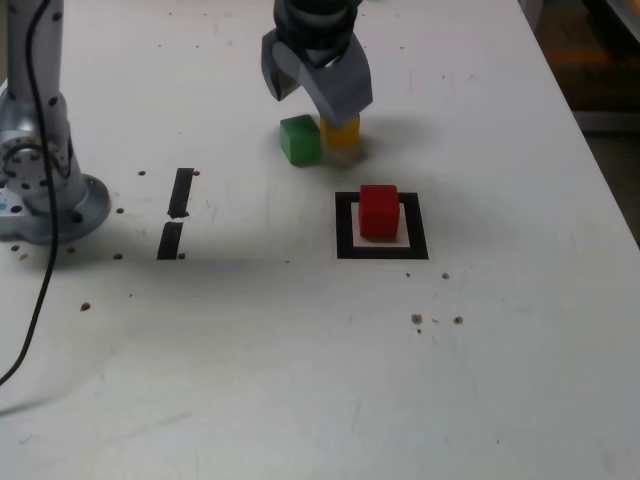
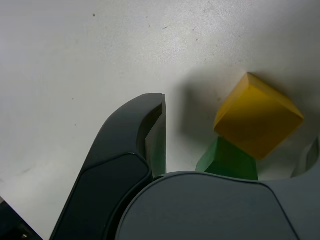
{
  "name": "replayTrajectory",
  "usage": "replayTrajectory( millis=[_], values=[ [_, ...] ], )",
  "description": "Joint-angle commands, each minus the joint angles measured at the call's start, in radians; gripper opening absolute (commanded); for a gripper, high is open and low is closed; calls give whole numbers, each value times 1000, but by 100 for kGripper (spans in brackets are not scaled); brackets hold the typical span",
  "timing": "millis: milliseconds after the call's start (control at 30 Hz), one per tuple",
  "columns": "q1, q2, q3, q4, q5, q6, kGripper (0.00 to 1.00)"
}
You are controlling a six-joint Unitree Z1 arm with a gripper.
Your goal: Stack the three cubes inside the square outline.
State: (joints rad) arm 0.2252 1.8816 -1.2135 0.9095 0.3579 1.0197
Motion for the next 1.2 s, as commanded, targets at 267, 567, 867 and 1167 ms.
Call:
replayTrajectory(
  millis=[267,567,867,1167],
  values=[
    [2,62,-60,-26,1,9,99],
    [12,63,-18,-70,-22,-2,89],
    [31,68,-16,-92,-42,-2,67],
    [34,77,-15,-88,-52,10,46]
  ],
)
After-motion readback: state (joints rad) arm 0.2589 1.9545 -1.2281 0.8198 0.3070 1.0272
